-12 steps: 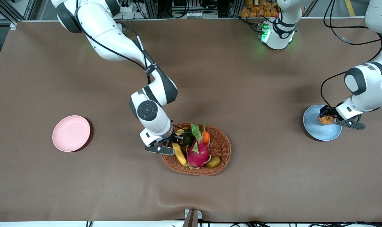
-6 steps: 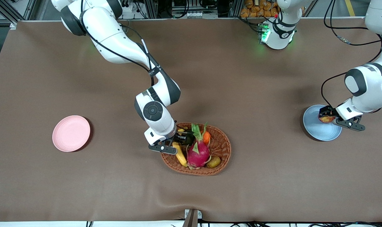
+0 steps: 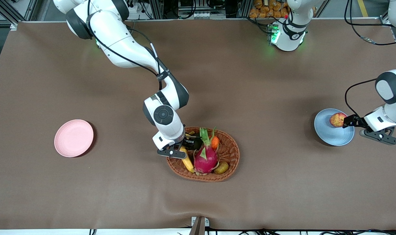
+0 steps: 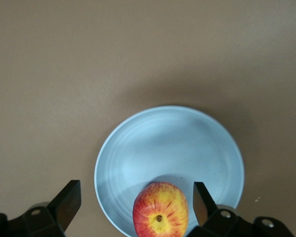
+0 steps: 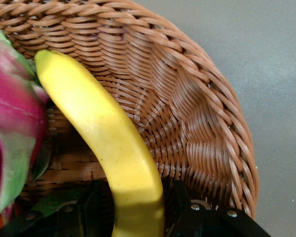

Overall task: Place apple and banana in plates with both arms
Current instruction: 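Grasp the banana with the right gripper while the left gripper releases the apple, then carry the banana over the pink plate with the right gripper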

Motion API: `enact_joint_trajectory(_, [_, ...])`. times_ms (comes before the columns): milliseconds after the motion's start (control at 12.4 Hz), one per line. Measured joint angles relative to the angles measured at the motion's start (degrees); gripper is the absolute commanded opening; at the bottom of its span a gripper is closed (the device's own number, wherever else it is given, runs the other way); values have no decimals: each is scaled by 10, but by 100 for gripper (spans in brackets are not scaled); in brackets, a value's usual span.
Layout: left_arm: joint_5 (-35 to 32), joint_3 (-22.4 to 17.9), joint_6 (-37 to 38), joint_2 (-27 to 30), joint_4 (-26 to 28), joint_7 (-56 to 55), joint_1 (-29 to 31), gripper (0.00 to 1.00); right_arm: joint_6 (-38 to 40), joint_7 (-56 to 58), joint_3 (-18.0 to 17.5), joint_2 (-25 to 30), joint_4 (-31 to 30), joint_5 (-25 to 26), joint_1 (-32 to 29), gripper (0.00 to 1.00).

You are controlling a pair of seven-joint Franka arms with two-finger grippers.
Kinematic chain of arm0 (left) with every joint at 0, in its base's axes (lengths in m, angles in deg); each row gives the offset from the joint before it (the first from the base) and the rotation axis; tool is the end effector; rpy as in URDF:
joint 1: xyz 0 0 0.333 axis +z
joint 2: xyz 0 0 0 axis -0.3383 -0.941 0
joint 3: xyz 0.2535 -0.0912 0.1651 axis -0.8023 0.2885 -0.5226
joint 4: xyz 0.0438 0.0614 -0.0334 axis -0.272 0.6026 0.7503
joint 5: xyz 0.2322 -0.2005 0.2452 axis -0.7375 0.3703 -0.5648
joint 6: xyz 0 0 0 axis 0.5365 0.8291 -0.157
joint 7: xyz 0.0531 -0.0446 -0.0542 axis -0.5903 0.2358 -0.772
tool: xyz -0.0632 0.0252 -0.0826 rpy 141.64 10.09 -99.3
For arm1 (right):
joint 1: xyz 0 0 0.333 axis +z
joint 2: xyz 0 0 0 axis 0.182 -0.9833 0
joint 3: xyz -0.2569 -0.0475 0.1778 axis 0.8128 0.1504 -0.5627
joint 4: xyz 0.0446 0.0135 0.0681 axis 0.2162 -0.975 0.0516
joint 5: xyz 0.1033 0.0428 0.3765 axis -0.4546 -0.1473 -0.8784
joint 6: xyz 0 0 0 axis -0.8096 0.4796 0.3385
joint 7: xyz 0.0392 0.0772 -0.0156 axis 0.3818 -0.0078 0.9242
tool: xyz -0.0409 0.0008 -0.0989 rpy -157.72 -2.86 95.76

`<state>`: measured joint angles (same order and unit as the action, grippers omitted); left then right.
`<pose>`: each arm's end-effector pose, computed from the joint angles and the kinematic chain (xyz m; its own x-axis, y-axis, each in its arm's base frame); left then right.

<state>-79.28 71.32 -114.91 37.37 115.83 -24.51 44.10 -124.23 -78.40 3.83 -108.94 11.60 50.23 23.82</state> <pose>0.6042 0.1647 0.3088 0.9282 -0.3709 0.0308 -0.3712 -0.9285 0.0045 0.6336 0.4298 0.2068 0.9791 -0.1758 0.1021 -0.1643 -0.9800 -0.1125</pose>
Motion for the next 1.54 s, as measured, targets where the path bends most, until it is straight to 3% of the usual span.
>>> enact_joint_trajectory(162, [0,9,21,0,-30,0,0,100,1,0,2,1,1,2,1,14])
enact_joint_trajectory(243, [0,11,26,0,-40,0,0,100,1,0,2,0,2,2,1,9])
enact_joint_trajectory(486, [0,15,37,0,-63,0,0,100,5,0,4,2,9,2,0,9])
enact_joint_trajectory(810, [1,41,104,0,-121,-9,-7,100,75,0,10,23,25,2,-16,10])
enact_joint_trajectory(1052, [2,35,147,6,-140,-40,-41,100,116,8,10,46,28,2,-38,11])
enact_joint_trajectory(1133, [2,10,167,16,-145,-53,-76,100,132,18,10,56,30,2,-46,11])
enact_joint_trajectory(1376, [32,-116,257,56,-180,-74,-224,100,192,79,10,107,34,1,-88,11])
enact_joint_trajectory(1538, [50,-153,315,68,-221,-76,-266,100,237,111,10,143,35,0,-121,11])
